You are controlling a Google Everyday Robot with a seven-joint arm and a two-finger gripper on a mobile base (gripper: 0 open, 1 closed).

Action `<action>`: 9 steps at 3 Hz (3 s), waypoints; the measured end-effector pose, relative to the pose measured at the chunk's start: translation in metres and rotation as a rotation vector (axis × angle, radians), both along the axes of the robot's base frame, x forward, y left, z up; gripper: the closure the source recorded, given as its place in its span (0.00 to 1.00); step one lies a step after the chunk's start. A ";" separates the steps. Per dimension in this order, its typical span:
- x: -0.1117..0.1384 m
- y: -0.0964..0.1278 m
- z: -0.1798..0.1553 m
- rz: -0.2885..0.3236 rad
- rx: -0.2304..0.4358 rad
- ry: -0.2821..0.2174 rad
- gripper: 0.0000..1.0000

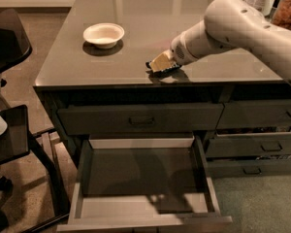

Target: Place rxbar blueberry into middle drawer

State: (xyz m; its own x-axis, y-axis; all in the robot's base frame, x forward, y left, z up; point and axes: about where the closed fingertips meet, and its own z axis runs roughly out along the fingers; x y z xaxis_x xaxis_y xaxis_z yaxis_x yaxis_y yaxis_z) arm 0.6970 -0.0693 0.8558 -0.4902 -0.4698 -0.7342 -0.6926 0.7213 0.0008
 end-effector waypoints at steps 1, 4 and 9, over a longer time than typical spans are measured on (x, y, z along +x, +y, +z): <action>-0.026 -0.005 0.024 0.030 0.007 -0.052 1.00; -0.115 -0.034 0.025 0.142 0.035 -0.060 1.00; -0.151 0.000 -0.244 0.196 0.172 0.102 1.00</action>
Offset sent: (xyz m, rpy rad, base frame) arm -0.0888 -0.0315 0.0632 -0.0035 -0.1343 0.1090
